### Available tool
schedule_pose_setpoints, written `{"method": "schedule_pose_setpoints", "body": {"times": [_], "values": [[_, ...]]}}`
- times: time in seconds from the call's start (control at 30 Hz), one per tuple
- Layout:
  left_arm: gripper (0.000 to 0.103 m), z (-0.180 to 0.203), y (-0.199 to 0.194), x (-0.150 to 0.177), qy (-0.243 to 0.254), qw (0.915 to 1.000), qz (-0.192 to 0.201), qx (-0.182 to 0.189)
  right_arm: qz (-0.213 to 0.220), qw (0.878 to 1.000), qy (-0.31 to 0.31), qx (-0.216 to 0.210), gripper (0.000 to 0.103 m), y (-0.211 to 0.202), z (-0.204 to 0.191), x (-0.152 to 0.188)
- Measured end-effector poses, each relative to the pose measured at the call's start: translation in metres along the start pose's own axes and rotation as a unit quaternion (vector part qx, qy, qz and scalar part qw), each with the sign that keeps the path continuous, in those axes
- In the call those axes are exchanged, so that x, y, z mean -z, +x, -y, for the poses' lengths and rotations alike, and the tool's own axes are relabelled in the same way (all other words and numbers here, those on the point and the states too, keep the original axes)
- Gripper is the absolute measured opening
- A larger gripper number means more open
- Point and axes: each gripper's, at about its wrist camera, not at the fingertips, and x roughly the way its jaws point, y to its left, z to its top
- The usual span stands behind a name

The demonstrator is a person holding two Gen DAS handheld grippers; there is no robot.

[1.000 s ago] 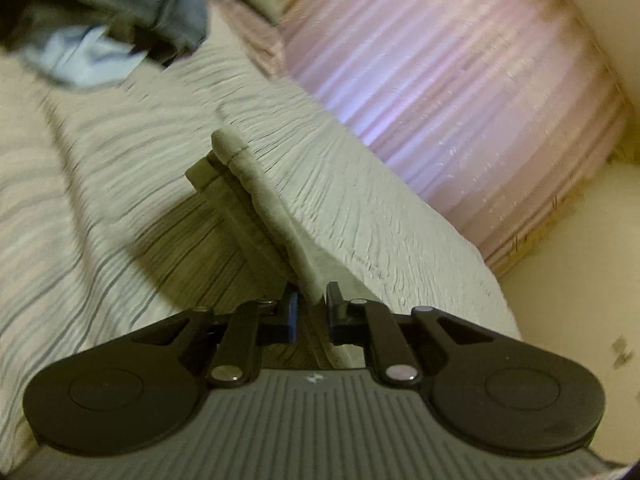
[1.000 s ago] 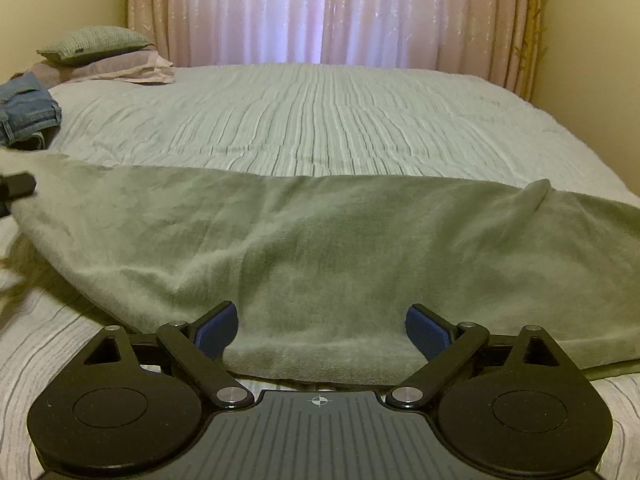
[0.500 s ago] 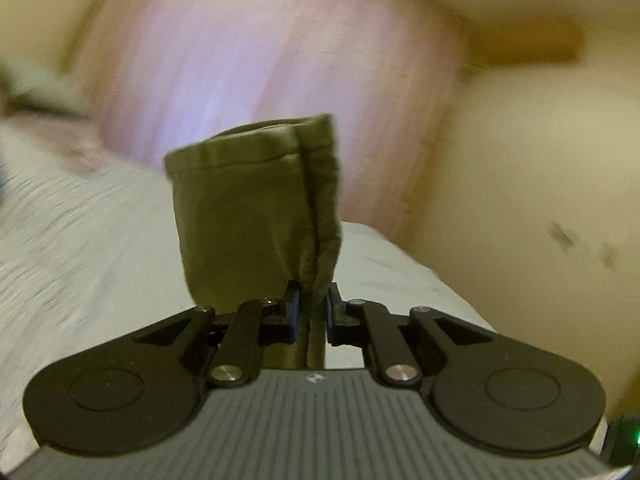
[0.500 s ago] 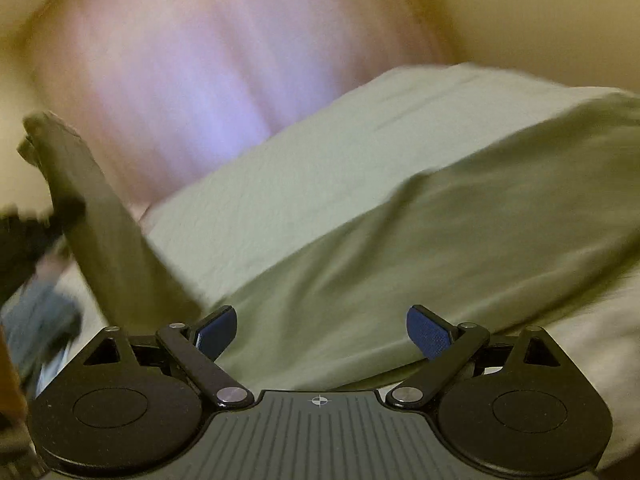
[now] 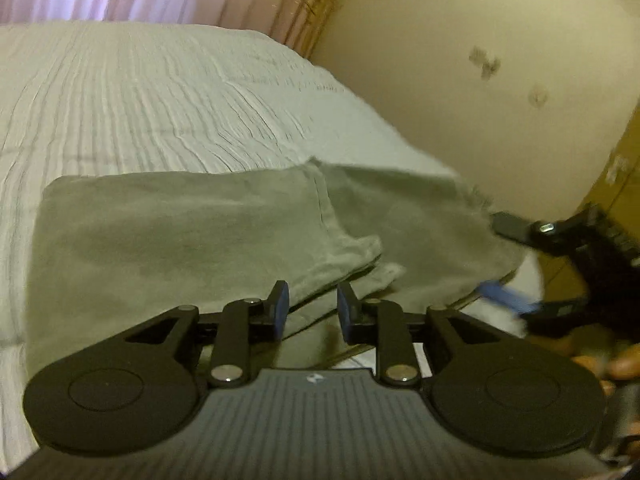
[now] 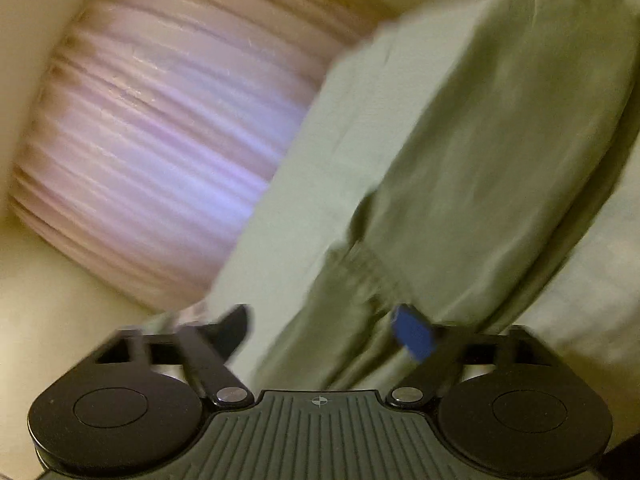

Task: Fold clothes

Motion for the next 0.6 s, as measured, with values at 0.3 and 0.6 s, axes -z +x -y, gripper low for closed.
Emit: {"method": "schedule_pose_setpoints", "body": {"times": [0.3,0.6], "values": [[0.021,-0.051,-0.046,0.003,-0.055,0.9962,0.041,-0.054,-0.045,0.994,0.069,0.074,0.037,0.057,0.011,-0.009],[0.021,-0.077,-0.063,0.005,-0.093,0.9916,0.060,-0.067,0.059,0.992,-0.084,0.074,0.009,0.015,-0.018,0.017]]}}
